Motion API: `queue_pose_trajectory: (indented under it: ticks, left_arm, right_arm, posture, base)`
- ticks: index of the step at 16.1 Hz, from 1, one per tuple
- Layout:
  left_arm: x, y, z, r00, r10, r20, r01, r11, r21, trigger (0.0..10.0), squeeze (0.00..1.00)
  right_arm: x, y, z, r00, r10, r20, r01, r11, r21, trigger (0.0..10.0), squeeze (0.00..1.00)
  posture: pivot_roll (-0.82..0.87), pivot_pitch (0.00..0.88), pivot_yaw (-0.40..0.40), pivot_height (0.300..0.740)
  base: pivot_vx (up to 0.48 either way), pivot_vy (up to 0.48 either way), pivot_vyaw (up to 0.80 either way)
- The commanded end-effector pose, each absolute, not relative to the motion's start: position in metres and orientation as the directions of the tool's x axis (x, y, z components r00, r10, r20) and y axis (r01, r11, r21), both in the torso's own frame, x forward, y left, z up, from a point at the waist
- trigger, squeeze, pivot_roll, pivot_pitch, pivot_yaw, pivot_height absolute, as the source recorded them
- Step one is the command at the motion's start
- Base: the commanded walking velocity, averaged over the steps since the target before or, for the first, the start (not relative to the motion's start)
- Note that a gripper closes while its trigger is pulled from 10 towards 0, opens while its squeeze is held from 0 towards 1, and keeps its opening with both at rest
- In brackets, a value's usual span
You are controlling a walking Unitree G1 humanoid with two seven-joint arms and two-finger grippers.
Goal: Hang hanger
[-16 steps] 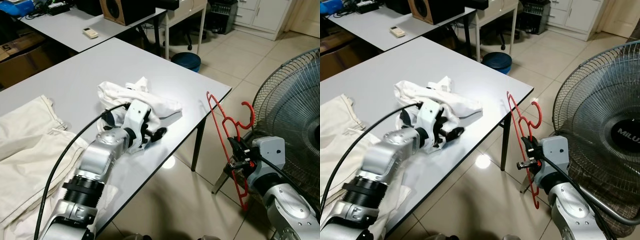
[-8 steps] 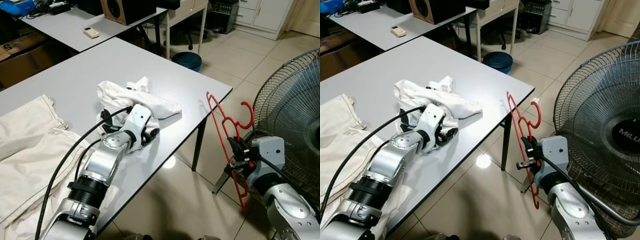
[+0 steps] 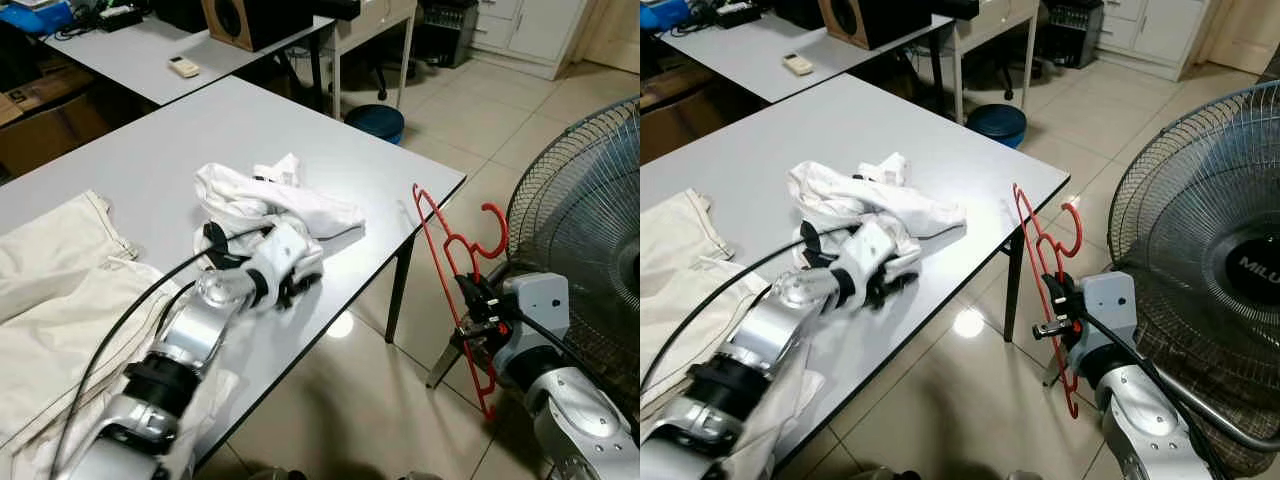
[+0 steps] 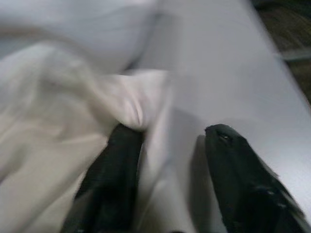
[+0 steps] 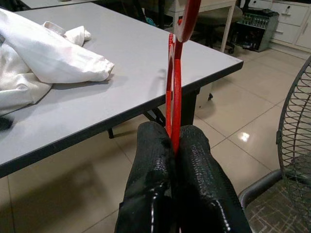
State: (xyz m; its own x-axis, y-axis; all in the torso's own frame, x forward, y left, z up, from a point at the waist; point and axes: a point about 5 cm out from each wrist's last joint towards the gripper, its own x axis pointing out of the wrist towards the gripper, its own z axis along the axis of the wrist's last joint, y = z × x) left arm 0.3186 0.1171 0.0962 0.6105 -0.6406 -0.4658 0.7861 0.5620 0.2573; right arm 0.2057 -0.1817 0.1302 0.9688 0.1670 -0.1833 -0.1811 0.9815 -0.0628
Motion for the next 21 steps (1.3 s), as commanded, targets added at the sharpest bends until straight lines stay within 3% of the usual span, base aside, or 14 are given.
queue_pose_trajectory:
  ticks: [1,2,3,4,9,11,12,13,14,15,16,18,21]
  left_arm:
    - [0.315,0.122,0.093,0.543,-0.674,-0.500,0.839,0.451,0.303,0.0,0.00]
    - [0.317,0.144,0.096,0.482,-0.689,-0.541,0.875,0.351,0.332,0.0,0.00]
    - [0.320,0.152,0.100,0.481,-0.686,-0.546,0.875,0.340,0.343,0.0,0.00]
    - [0.333,0.178,0.118,0.553,-0.645,-0.527,0.832,0.392,0.392,0.0,0.00]
    - [0.360,0.239,0.185,0.793,-0.524,-0.311,0.595,0.554,0.582,0.0,0.00]
    - [0.367,0.253,0.206,0.861,-0.456,-0.224,0.493,0.643,0.587,0.0,0.00]
    - [0.370,0.249,0.208,0.860,-0.475,-0.187,0.503,0.727,0.468,0.0,0.00]
    - [0.365,0.229,0.197,0.779,-0.592,-0.207,0.627,0.730,0.271,9.9,0.00]
    - [0.362,0.221,0.193,0.748,-0.633,-0.200,0.664,0.718,0.209,10.0,0.00]
    - [0.349,0.199,0.182,0.662,-0.734,-0.154,0.747,0.664,0.045,10.0,1.00]
    - [0.341,0.190,0.178,0.613,-0.776,-0.147,0.783,0.621,-0.013,10.0,1.00]
    - [0.320,0.174,0.156,0.550,-0.781,-0.295,0.806,0.589,-0.058,10.0,1.00]
    - [0.319,0.162,0.146,0.669,-0.651,-0.358,0.704,0.710,0.025,10.0,1.00]
  right_arm:
    - [0.206,-0.179,0.133,0.971,0.167,-0.168,-0.181,0.981,-0.067,10.0,0.00]
    - [0.207,-0.178,0.132,0.971,0.171,-0.168,-0.184,0.981,-0.065,10.0,0.00]
    - [0.207,-0.178,0.132,0.971,0.173,-0.168,-0.185,0.981,-0.064,10.0,0.00]
    - [0.207,-0.177,0.131,0.970,0.176,-0.169,-0.189,0.980,-0.062,10.0,0.00]
    - [0.210,-0.174,0.129,0.970,0.181,-0.164,-0.191,0.980,-0.052,10.0,0.00]
    - [0.211,-0.174,0.129,0.970,0.182,-0.163,-0.192,0.980,-0.050,10.0,0.00]
    - [0.212,-0.174,0.129,0.969,0.186,-0.162,-0.196,0.979,-0.050,10.0,0.00]
    - [0.214,-0.174,0.130,0.969,0.190,-0.160,-0.200,0.978,-0.052,10.0,0.00]
    - [0.214,-0.174,0.130,0.969,0.189,-0.158,-0.200,0.978,-0.053,10.0,0.00]
    - [0.215,-0.175,0.132,0.970,0.188,-0.155,-0.198,0.979,-0.055,10.0,0.00]
    - [0.214,-0.176,0.132,0.970,0.188,-0.155,-0.198,0.979,-0.056,10.0,0.00]
    - [0.213,-0.176,0.132,0.969,0.189,-0.159,-0.201,0.978,-0.061,10.0,0.00]
    - [0.215,-0.176,0.132,0.967,0.197,-0.161,-0.210,0.976,-0.064,10.0,0.00]
  posture:
    - [-0.24,0.032,0.121,0.740]
    - [-0.23,0.028,0.120,0.740]
    - [-0.23,0.028,0.121,0.740]
    - [-0.23,0.028,0.121,0.740]
    - [-0.21,0.022,0.124,0.740]
    - [-0.20,0.021,0.121,0.740]
    - [-0.20,0.021,0.120,0.740]
    - [-0.21,0.023,0.120,0.740]
    - [-0.21,0.023,0.120,0.740]
    - [-0.21,0.027,0.120,0.740]
    - [-0.21,0.028,0.120,0.740]
    - [-0.21,0.031,0.114,0.740]
    - [-0.21,0.031,0.098,0.740]
  base:
    - [0.000,0.000,0.00]
    - [0.000,0.000,0.00]
    - [0.000,0.000,0.00]
    - [0.000,0.000,0.00]
    - [0.000,0.000,0.00]
    - [0.000,0.000,0.00]
    - [0.000,0.000,0.00]
    - [0.000,0.000,0.00]
    - [0.000,0.000,0.00]
    - [0.000,0.000,0.00]
    - [0.000,0.000,0.00]
    - [0.000,0.000,0.00]
    - [0.000,0.000,0.00]
